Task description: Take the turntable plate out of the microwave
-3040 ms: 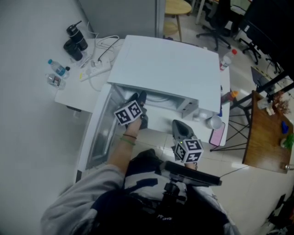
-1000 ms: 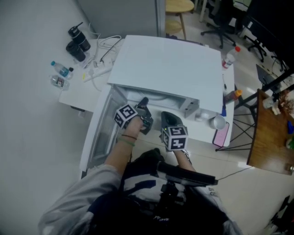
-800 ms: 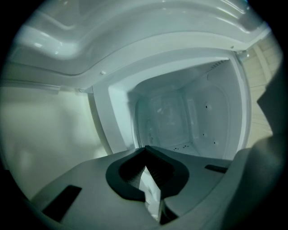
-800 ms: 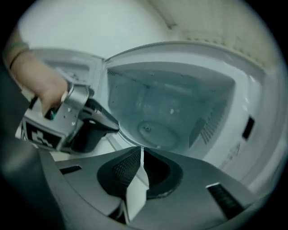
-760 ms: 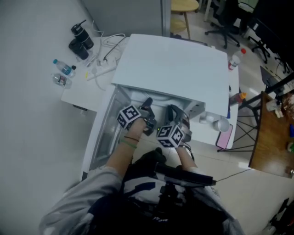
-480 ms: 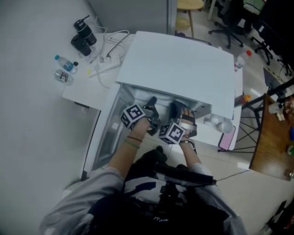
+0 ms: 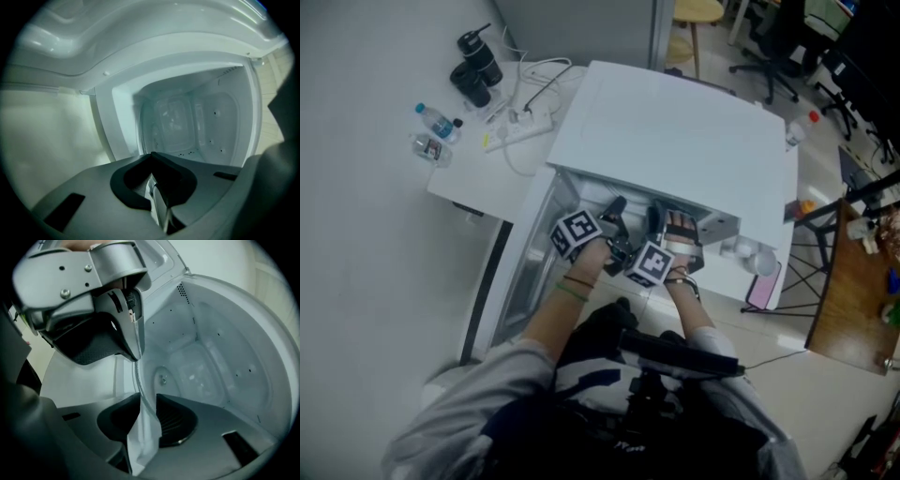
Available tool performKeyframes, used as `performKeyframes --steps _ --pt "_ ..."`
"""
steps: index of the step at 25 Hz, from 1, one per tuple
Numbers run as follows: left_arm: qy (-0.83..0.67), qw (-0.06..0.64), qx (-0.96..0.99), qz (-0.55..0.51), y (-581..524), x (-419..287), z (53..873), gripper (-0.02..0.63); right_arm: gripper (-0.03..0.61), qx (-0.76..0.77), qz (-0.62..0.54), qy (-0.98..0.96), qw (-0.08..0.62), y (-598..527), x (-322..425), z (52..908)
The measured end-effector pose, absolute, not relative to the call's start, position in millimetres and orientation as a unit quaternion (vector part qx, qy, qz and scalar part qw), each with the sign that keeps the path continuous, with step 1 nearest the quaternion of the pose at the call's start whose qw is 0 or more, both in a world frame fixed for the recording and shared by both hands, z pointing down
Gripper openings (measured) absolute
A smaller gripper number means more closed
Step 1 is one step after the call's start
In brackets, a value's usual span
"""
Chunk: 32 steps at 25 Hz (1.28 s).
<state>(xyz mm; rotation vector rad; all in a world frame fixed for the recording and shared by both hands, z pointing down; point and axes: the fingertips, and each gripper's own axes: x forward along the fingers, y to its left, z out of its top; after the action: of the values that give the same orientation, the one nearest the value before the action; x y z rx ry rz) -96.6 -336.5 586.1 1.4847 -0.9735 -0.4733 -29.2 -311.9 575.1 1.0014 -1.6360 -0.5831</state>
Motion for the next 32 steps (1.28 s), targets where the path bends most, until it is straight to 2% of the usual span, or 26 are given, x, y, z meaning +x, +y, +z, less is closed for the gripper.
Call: performKeyframes --steps 4,9,15,20,32 --pt "-0.406 0.606 0.654 -0.202 -340 -88 582 -0.005 0.096 0.373 -0.299 -0.671 0.567 -314 -32 583" --pt "-0.398 0.604 0.66 -0.201 -339 -81 577 -0.003 0.044 0.319 -0.35 -0.666 0.576 -310 -41 588" --pt "-0.395 0.601 0.669 -0.184 -333 -87 581 -0.003 0.046 0.289 -0.295 -0.678 0.608 -309 -32 585" --pt "-0.386 0.609 0.668 -0.181 -323 -81 584 -0.003 0.041 0.243 -0.297 -0.659 0.647 -315 -33 589" --pt "-0.358 0.618 0.676 -0.18 -300 -78 593 0.002 0.034 0.277 -0.307 -0.705 0.576 -296 -47 576"
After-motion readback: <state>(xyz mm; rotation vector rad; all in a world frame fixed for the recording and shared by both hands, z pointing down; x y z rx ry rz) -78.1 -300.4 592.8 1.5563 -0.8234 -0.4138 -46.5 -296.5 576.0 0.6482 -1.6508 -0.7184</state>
